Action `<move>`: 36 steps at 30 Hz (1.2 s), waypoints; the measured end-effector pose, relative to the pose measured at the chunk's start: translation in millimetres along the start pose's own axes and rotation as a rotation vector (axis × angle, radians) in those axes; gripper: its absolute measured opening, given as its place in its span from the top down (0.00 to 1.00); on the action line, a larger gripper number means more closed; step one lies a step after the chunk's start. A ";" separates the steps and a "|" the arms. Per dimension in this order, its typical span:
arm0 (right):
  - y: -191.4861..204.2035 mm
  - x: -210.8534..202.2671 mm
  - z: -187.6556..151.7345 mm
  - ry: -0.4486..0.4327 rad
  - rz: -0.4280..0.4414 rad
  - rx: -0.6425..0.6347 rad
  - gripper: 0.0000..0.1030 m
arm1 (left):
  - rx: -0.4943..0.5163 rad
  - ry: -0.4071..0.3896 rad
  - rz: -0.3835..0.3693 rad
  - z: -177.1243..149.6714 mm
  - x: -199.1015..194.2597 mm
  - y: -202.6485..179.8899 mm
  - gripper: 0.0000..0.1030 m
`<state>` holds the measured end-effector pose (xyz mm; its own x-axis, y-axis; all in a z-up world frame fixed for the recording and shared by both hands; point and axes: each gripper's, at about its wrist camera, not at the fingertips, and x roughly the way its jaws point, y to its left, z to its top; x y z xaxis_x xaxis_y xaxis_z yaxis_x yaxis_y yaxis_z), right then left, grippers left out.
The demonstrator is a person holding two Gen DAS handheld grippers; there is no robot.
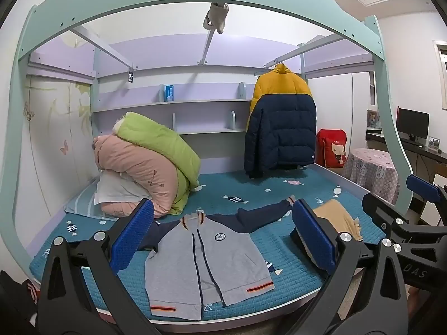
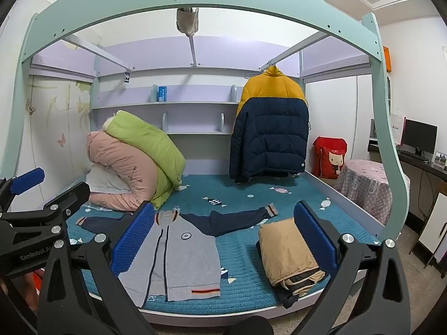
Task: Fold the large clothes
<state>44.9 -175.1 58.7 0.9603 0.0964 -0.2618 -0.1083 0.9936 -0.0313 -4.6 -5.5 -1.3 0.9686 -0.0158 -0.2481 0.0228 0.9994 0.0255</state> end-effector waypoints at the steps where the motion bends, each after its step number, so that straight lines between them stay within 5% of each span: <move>1: -0.4 0.1 -0.1 -0.001 0.000 0.002 0.07 | -0.001 0.000 0.000 0.3 0.0 -0.1 0.05; 36: 4.7 -10.7 11.1 -0.021 0.011 0.006 0.07 | -0.004 -0.018 0.007 22.1 -9.3 2.1 0.04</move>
<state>37.1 -170.8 72.0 0.9642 0.1089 -0.2417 -0.1177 0.9928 -0.0222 -8.1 -4.0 22.4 0.9729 -0.0096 -0.2308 0.0154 0.9996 0.0233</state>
